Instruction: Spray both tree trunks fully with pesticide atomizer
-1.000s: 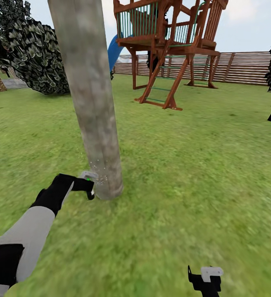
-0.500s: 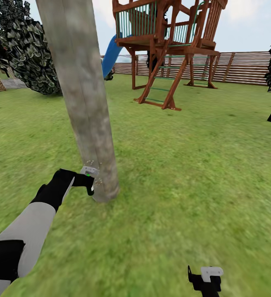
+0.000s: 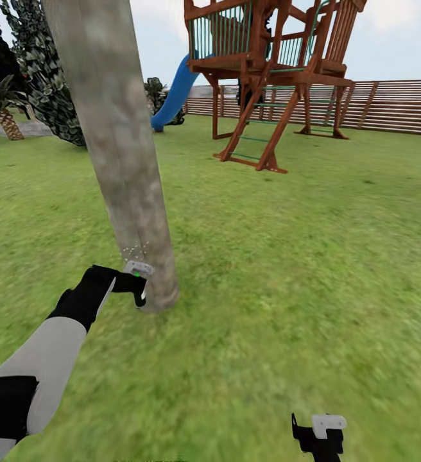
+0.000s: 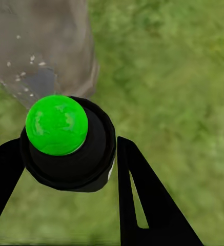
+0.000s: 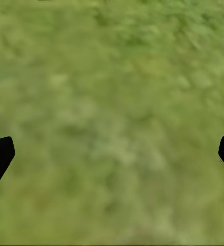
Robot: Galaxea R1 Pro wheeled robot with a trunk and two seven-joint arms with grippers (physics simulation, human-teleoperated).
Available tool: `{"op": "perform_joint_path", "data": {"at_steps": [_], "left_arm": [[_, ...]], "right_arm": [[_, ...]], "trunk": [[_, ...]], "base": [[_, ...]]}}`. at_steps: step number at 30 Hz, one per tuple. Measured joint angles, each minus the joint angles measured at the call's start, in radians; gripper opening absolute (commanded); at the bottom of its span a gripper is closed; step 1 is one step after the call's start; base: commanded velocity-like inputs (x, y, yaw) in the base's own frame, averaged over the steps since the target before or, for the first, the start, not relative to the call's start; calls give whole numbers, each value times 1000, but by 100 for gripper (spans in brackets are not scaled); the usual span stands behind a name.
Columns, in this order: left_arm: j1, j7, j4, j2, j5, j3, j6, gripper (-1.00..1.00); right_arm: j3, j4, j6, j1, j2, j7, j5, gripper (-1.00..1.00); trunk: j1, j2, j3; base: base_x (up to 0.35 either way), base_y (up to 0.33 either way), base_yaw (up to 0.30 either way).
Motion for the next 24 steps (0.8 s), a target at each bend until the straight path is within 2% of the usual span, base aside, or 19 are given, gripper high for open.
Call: {"op": "perform_joint_path", "data": {"at_steps": [4, 10, 20, 24], "left_arm": [[1, 30, 2, 0, 0, 0, -1, -100], [2, 37, 2, -2, 2, 0, 0, -100], [4, 39, 6, -1, 1, 0, -1, -100], [8, 63, 13, 14, -1, 1, -1, -100]], "right_arm": [[0, 0, 0, 0, 0, 0, 0, 100], [0, 0, 0, 0, 0, 1, 0, 100], [0, 0, 0, 0, 0, 1, 0, 100], [0, 0, 0, 0, 0, 1, 0, 100]], "trunk": [[0, 0, 0], [0, 0, 0], [0, 0, 0], [0, 0, 0]], "base": [[46, -273, 277], [79, -273, 250], [32, -273, 12], [0, -273, 114]]}}
